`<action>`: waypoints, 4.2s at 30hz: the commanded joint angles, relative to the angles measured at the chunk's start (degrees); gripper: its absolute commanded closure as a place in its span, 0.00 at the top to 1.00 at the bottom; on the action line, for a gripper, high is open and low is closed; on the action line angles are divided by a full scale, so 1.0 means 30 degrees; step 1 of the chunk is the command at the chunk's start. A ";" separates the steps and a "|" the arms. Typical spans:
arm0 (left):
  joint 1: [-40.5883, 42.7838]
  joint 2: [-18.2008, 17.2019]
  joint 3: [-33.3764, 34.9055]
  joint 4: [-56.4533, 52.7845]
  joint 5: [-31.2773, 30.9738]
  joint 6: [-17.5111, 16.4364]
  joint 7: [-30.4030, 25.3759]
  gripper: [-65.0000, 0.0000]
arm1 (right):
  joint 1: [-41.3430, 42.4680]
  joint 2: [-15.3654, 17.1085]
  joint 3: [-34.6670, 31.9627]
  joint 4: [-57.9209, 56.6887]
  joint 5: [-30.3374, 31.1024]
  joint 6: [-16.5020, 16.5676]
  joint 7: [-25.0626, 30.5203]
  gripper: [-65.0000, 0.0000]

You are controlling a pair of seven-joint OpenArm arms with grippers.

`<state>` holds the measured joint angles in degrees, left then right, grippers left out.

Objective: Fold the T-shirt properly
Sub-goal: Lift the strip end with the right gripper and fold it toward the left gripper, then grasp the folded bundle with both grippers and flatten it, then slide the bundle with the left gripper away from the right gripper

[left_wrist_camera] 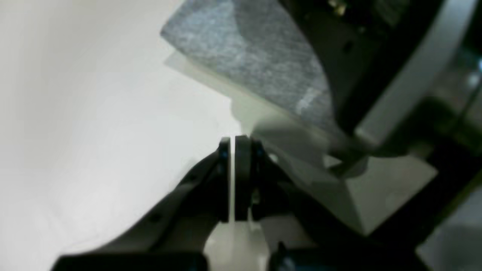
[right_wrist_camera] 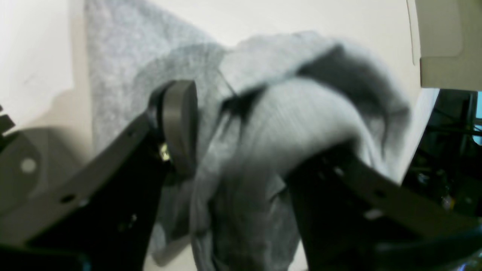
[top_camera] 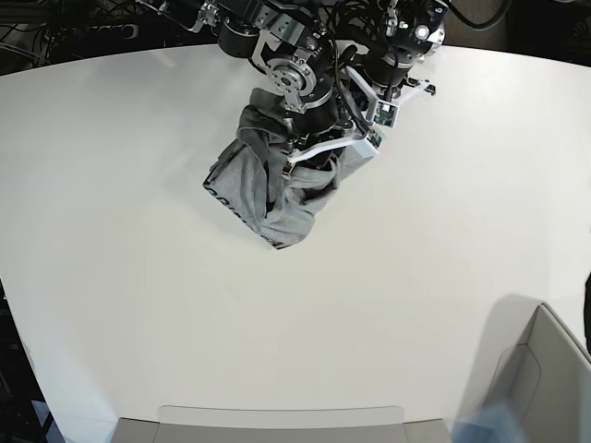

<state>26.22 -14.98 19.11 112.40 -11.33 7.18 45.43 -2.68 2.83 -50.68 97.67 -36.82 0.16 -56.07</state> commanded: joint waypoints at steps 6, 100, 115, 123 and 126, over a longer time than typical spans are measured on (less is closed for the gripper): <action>-0.0578 0.1258 -0.4540 0.0409 0.0188 0.2662 -0.0623 0.03 | -0.0499 0.0331 -0.1291 0.0309 0.0390 0.1044 0.0420 0.36; -0.5296 -0.0031 0.8266 -0.2492 0.0276 0.2662 0.1164 0.03 | -0.0617 0.4698 1.4797 0.0660 1.4602 -0.0685 0.3585 0.00; -0.8519 0.0057 0.1878 -0.6096 0.0188 0.2486 -0.0828 0.03 | -0.1584 0.4727 0.9786 0.1481 1.4602 -0.0480 0.3702 0.00; -1.1860 0.0818 0.1790 -0.9906 0.0217 0.2486 -0.3378 0.03 | -0.1760 0.4756 0.8525 0.3063 1.4573 -0.0538 0.3702 0.00; -1.2094 0.0701 0.1731 -0.9466 0.0217 0.2662 -0.3524 0.03 | -0.2580 0.4961 1.0313 0.4587 1.4573 -0.0567 0.3702 0.00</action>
<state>-8.91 -12.73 24.60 82.54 -11.40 14.90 36.34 -11.22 17.12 -20.01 110.50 7.35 -1.23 -46.28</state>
